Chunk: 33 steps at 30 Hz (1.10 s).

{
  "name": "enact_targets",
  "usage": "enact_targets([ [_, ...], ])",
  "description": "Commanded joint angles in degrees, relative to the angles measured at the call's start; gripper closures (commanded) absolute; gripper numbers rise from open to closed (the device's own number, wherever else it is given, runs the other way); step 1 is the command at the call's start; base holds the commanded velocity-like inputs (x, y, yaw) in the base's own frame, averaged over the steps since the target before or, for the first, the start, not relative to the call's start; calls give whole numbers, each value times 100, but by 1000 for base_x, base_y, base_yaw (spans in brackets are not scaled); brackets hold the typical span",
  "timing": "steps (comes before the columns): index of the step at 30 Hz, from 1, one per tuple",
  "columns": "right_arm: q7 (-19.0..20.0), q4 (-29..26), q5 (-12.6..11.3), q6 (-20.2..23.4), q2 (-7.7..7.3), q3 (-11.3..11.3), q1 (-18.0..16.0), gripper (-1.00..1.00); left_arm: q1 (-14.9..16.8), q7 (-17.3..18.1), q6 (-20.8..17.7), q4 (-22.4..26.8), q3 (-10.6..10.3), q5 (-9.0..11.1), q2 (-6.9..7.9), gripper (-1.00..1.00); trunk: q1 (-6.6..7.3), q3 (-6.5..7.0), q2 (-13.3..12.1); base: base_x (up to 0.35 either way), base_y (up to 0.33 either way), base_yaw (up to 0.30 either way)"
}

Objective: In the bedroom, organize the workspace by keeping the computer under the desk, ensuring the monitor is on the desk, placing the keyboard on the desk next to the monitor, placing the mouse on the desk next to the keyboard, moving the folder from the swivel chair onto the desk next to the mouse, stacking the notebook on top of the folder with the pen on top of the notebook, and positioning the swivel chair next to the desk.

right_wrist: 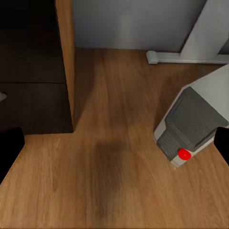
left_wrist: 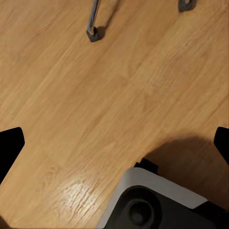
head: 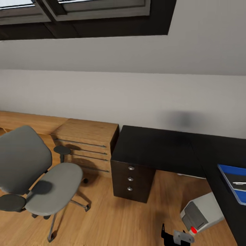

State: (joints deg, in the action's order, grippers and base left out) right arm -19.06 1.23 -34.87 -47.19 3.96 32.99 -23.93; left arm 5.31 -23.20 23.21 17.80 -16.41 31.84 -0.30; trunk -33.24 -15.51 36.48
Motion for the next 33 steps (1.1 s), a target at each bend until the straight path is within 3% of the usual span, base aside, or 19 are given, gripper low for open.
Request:
enact_targets([
  [1,-57,11,-3,-13,4,50,-3,-100,6,-41,71,-3,-86,38,5,-100,-1,-8,7,0,0,273],
  [13,-111,8,-9,3,11,51,2,-100,6,-36,823,-123,-169,37,2,-100,-1,-7,7,0,0,280],
  [33,-97,8,5,53,-24,58,2,-100,6,-36,887,-163,-246,41,-5,-100,-1,-7,7,0,0,285],
])
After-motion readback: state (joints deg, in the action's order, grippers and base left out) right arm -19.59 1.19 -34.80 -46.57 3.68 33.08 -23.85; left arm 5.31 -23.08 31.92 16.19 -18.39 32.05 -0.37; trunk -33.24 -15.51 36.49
